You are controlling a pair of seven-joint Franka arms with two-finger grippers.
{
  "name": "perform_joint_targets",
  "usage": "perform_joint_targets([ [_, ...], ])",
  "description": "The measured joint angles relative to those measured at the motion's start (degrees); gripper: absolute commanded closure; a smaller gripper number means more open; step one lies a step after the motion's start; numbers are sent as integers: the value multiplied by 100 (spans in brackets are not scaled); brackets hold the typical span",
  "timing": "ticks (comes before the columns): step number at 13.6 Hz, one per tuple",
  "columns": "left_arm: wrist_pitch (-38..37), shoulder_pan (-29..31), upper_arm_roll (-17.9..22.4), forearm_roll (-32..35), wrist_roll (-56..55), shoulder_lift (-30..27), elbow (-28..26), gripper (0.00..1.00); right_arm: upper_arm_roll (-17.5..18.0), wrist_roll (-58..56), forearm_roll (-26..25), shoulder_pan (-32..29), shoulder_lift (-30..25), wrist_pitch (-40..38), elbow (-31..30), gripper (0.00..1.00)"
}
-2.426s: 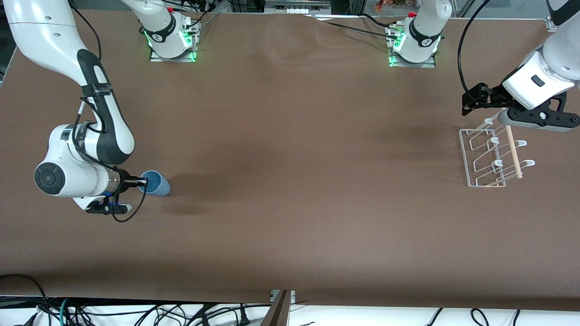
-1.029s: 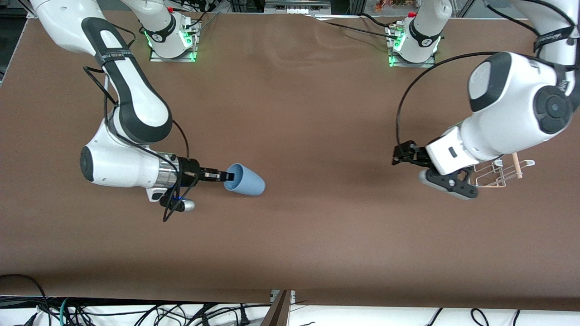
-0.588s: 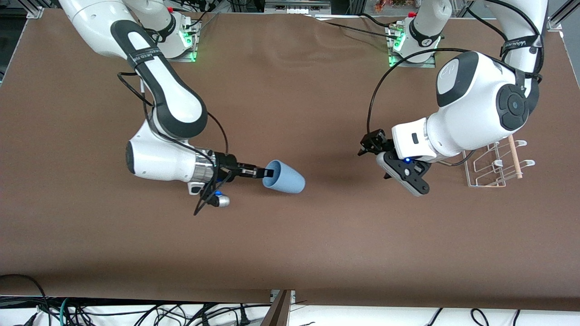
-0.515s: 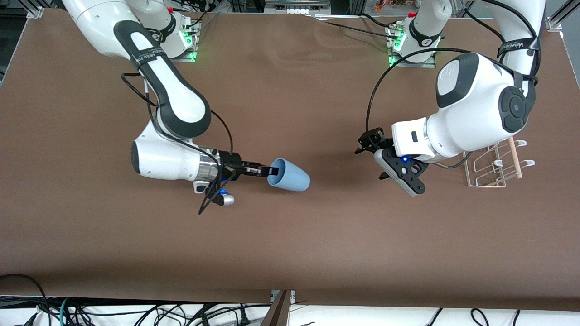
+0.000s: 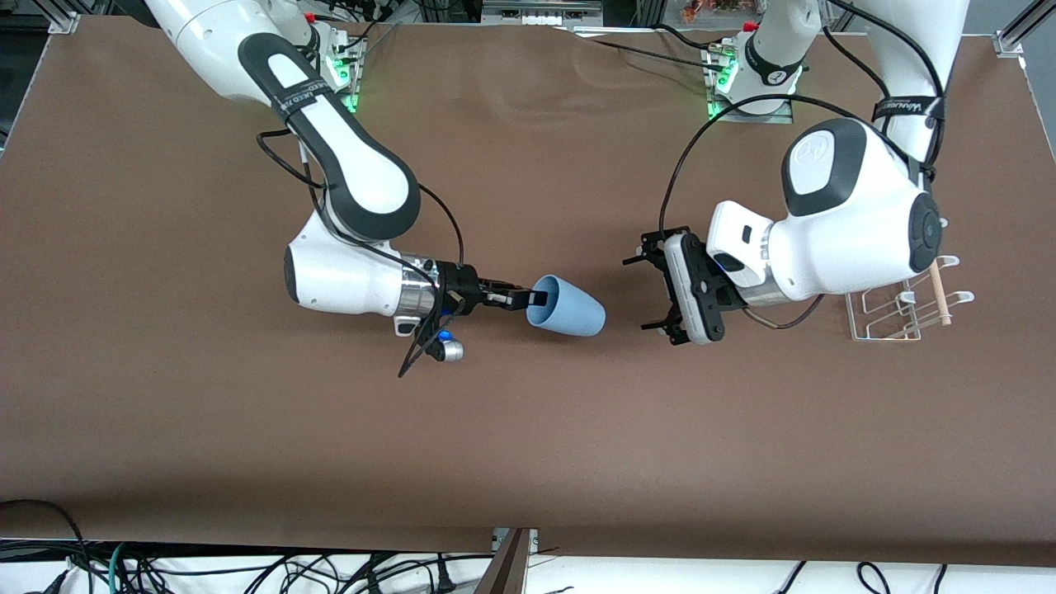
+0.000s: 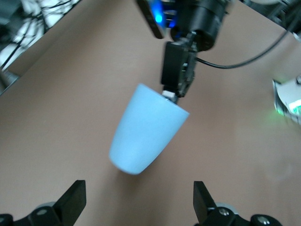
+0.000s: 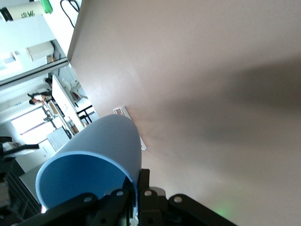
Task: Transfer cup to left arm and place on rack
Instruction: 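Carry the cup toward the left gripper while the left gripper approaches it, then close the left gripper on the cup's base and open the right gripper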
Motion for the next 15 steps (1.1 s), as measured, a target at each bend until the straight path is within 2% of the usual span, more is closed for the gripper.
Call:
perform_joint_targets([
  [7,575,-132,-14,-7,1525,137,-211,0,2,1027,2,114,-2,44,341,100],
  [10,970,-182,-23,-227,1740,140,-249,0,2,1242,2,170,-3,44,420,100],
  [15,1183,-395,-28,-441,1810,159,-321,0,3,1342,2,198,-5,24,462,100],
])
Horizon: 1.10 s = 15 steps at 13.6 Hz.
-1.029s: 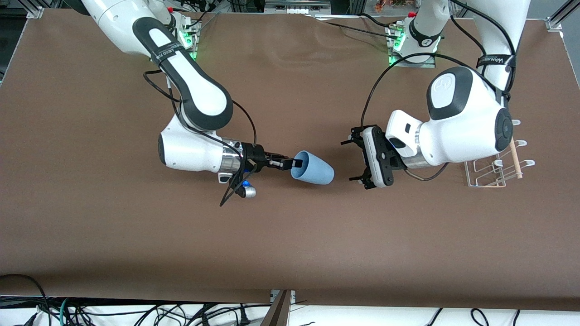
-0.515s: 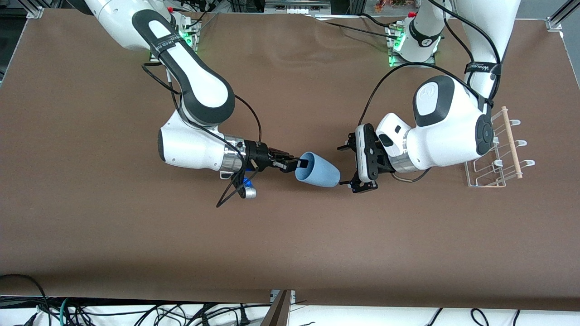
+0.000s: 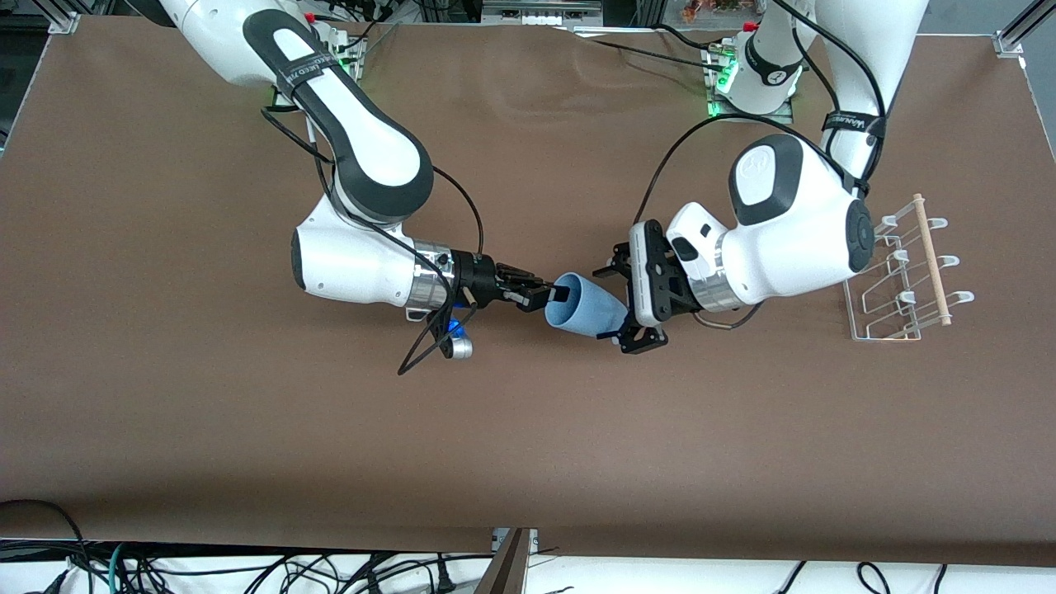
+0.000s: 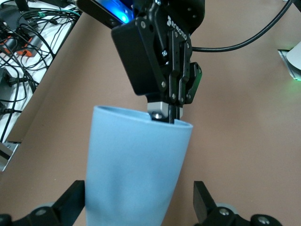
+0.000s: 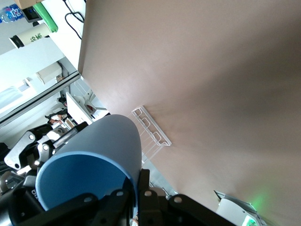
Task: Transfer cup to left arm and place on rack
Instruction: 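Close the left gripper on the cup's base and open the right gripper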
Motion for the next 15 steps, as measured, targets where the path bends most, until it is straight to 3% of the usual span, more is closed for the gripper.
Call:
perform_joint_targets([
  [1,30,-20,0,0,0,12,-2,0,0,4,0,3,0,-4,0,100],
  [2,37,-27,0,-1,2,22,-3,10,1,6,0,6,0,-4,0,100],
  [3,39,-28,0,-2,3,27,-3,34,1,6,0,9,0,-5,0,100],
  [5,79,-24,19,-2,41,30,-6,70,-3,30,0,11,1,-37,-2,100],
  [6,79,-23,19,-3,86,31,-7,81,-4,63,0,10,1,-39,-4,100],
  [9,76,-22,19,-3,92,32,-7,83,-3,70,0,11,1,-40,-5,100],
  [11,57,-16,19,-3,91,31,-7,83,-3,70,0,14,1,-41,-5,3],
  [15,-319,12,57,-3,88,14,-1,86,-26,63,0,-33,-20,-19,77,0],
])
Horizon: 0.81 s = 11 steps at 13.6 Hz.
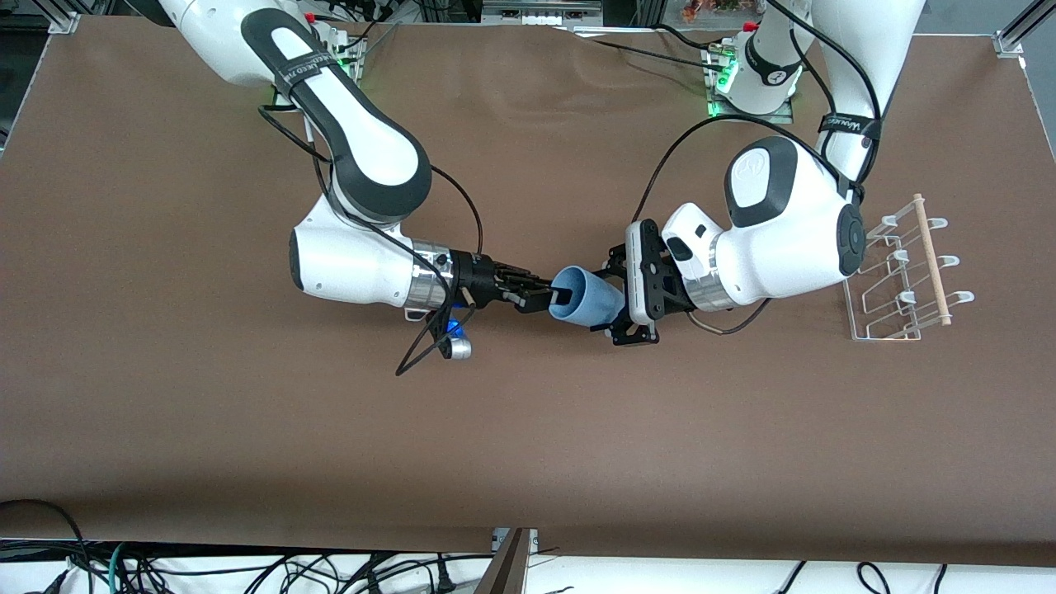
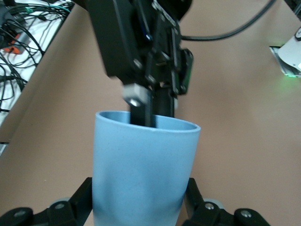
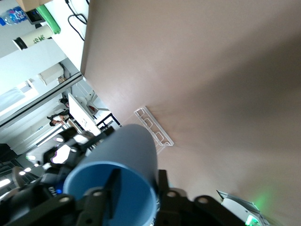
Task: Transfer cup to left arm and place on rack
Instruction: 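Close the left gripper on the cup's base and open the right gripper, then carry the cup to the rack with the left gripper while the right gripper retracts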
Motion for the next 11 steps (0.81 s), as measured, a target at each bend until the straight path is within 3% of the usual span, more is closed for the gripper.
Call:
perform_joint_targets([
  [4,-509,81,101,305,-19,-132,12,88,-33,-28,-348,-272,-81,-354,82,0],
  [8,-1348,253,190,1383,-414,-271,87,88,-50,-56,-2083,-921,-311,-1622,91,0],
  [11,-1899,322,486,2267,-554,-285,204,88,-49,-71,-3340,-1192,-473,-2161,92,0],
])
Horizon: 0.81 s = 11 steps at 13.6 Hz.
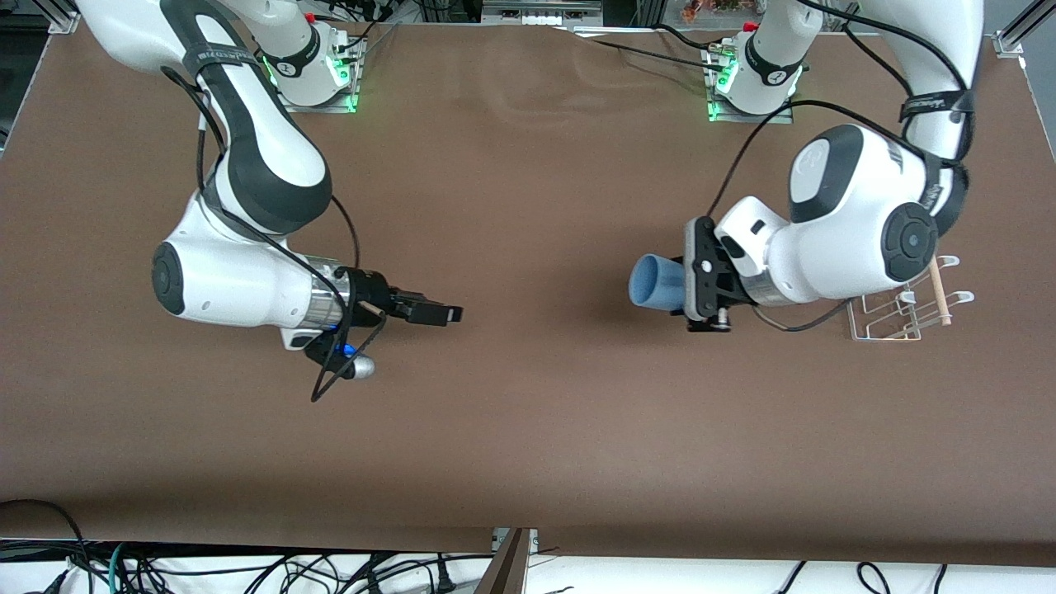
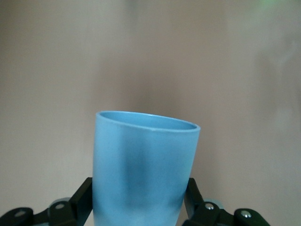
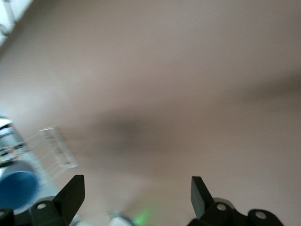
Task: Transfer cup to left arm and place on rack
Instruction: 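Carry the cup to the rack with the left gripper while the right gripper retracts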
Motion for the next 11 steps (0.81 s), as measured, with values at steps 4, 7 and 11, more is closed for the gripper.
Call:
perform_joint_targets([
  [4,-540,67,125,1792,-520,-19,27,87,-121,-359,-1535,-226,-182,-430,0,0],
  [7,-810,60,126,3044,-890,-61,33,87,-603,-848,-1968,-271,-406,-732,-1,0],
  [11,-1312,25,115,4436,-1323,-38,-43,88,-1115,-1966,-2690,-303,-848,-1046,-80,0],
])
